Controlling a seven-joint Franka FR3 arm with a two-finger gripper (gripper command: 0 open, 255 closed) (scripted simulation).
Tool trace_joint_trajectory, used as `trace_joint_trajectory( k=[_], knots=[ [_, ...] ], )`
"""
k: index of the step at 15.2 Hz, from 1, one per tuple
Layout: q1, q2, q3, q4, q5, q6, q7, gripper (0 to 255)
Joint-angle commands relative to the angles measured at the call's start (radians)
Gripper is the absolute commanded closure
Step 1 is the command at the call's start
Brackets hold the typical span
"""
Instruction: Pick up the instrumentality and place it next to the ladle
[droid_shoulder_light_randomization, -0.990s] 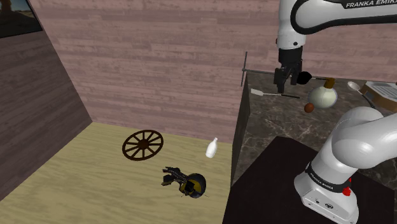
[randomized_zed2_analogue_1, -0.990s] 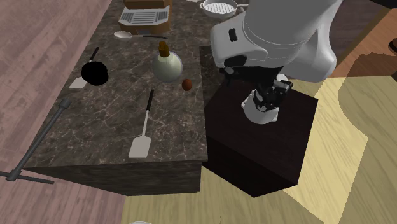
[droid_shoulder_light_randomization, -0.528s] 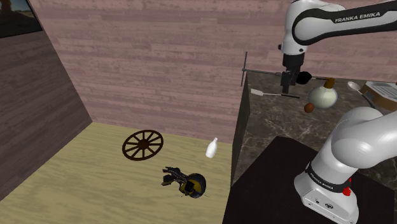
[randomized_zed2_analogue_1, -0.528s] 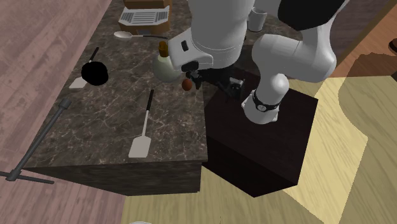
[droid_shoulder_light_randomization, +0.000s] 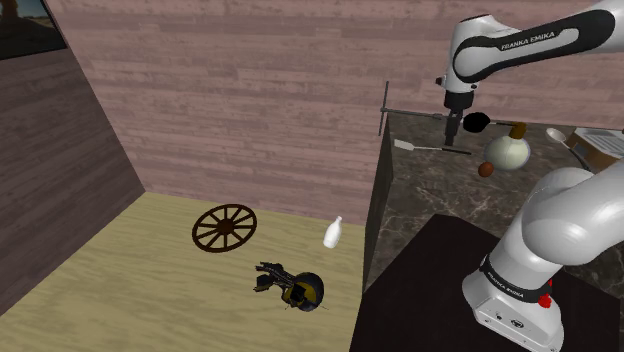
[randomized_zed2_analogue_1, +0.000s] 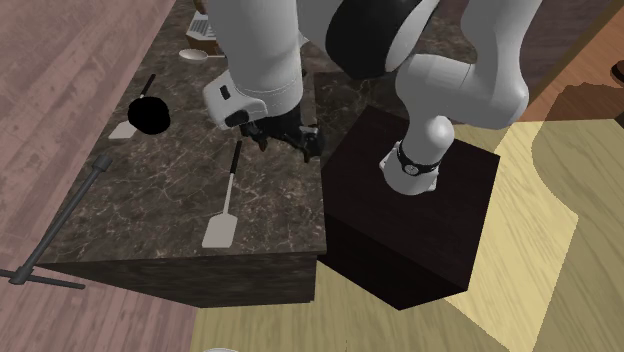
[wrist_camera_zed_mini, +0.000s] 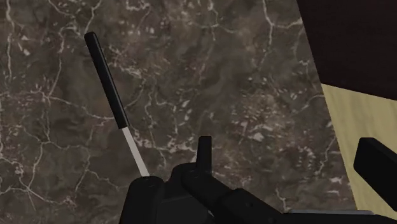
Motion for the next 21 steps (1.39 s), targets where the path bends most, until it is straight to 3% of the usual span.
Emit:
trace_joint_trajectory(
  k=[1,6,9,11,21],
  knots=[
    [0.022,0.065,-0.059,0.033,0.002,0.057,-0.09,0],
    [0.097,0.265,-0.22,0.131,0.081,0.2,-0.338,0],
    [0.147,0.419,-0.311,0.206,0.204,0.275,-0.526,0],
    [0.163,0.541,-0.353,0.264,0.326,0.312,-0.674,0],
    [0.138,0.632,-0.342,0.22,0.415,0.415,-0.74,0]
  ],
)
